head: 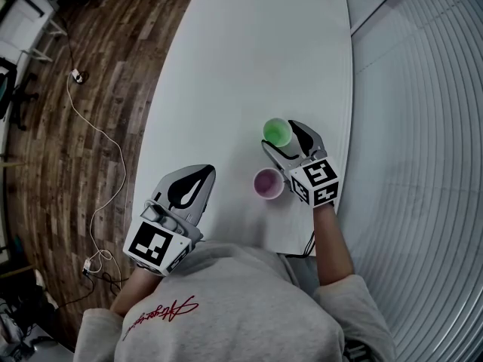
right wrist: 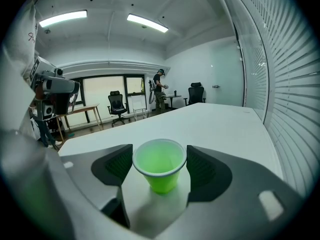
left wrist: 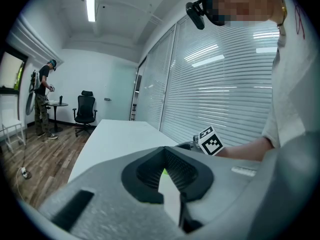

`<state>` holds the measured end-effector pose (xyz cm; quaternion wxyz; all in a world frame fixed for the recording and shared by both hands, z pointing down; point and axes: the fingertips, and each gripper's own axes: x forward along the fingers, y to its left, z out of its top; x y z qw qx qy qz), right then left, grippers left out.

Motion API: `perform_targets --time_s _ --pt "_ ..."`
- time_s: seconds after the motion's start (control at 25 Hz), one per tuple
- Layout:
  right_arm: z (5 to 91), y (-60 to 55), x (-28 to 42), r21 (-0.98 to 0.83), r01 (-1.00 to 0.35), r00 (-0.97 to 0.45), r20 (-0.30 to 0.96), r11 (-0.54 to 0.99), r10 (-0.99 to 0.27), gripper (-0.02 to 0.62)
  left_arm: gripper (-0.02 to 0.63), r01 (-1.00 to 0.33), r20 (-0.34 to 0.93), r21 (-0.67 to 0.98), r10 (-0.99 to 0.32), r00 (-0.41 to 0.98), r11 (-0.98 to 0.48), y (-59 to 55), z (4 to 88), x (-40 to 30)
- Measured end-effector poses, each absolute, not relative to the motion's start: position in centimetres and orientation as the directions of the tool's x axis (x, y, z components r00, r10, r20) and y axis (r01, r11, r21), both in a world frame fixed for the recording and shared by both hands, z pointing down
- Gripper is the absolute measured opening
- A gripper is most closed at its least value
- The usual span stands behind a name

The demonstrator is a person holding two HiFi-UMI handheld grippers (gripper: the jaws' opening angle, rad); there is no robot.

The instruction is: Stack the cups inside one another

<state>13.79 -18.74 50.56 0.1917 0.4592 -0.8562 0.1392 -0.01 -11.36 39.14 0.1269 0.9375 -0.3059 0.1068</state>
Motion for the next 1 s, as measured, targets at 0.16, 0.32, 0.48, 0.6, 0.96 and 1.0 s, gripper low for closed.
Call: perform_targets --time_s 0.16,0.32,0.48,0.6,0.96,1.0 --pt "49.8 -19.0 14.1 -0.057 -0.849 -0.494 0.440 0.526 -0.749 0.337 -0.006 -0.599 0.275 0.169 -0.546 0.791 -0.782 -11.3 38.8 0.0" --pt "50.0 -19.0 14.4 -0.049 -0.855 -0.482 0.440 0.516 -0.757 0.337 -0.006 -0.596 0.270 0.166 -0.546 0.793 -0.785 -11.4 38.9 0.0" --pt "49.4 -19.0 14.9 -0.039 -0.870 -0.460 0.422 0.491 -0.781 0.336 -0.006 -0.593 0.275 0.164 -0.541 0.795 -0.789 -11.0 39.0 -0.1" --pt "48.6 -18.9 15.2 -0.032 -0.880 -0.443 0.410 0.473 -0.797 0.336 -0.006 -0.589 0.272 0.163 -0.538 0.798 -0.791 -10.7 38.7 -0.3" --pt "46.8 -18.2 15.4 -0.012 -0.900 -0.408 0.372 0.435 -0.834 0.334 -0.006 -0.584 0.264 0.160 -0.536 0.802 -0.796 -10.2 38.5 -0.6" --pt "46.5 -18.1 15.5 -0.012 -0.902 -0.405 0.367 0.431 -0.837 0.334 -0.006 -0.582 0.262 0.160 -0.534 0.804 -0.797 -10.1 38.4 -0.5"
